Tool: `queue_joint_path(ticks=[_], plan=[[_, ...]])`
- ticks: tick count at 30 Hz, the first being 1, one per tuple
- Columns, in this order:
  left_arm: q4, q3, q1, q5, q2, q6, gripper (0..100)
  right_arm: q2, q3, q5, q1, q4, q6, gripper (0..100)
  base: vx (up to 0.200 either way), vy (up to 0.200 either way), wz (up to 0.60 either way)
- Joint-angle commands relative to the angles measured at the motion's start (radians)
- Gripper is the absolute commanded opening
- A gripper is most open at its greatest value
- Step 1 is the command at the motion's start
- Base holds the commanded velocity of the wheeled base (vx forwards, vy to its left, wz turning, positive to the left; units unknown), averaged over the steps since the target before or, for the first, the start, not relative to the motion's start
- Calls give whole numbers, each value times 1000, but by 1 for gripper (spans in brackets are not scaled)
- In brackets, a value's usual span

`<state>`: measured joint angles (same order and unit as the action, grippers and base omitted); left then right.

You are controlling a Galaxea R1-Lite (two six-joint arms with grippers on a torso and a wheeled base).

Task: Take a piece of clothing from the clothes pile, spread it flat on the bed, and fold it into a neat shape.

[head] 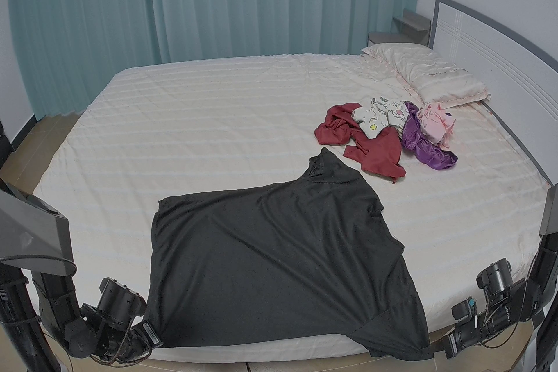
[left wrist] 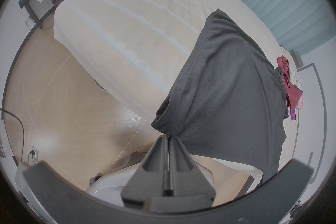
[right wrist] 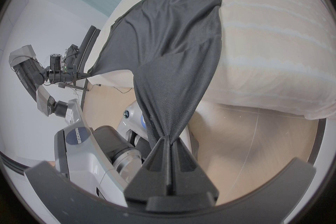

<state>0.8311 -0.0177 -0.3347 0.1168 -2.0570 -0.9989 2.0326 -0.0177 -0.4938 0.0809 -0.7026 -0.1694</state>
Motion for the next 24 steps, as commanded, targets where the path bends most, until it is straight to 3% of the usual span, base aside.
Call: queue_joint_path(ticks=[1, 8, 17, 24], plan=[[-1, 16, -9, 0, 14, -1, 0, 0, 18, 0, 0, 2, 1, 0, 0, 0, 0], [-1, 16, -9, 0, 9, -3, 0, -3, 18, 0, 0, 5, 1, 0, 0, 0, 0], [-1, 16, -9, -5, 6, -3, 0, -5, 18, 0, 2, 14, -2, 0, -200, 0, 0], [-1, 16, -9, -6, 6, -9, 0, -6, 18, -2, 2, 14, -9, 0, 0, 0, 0]])
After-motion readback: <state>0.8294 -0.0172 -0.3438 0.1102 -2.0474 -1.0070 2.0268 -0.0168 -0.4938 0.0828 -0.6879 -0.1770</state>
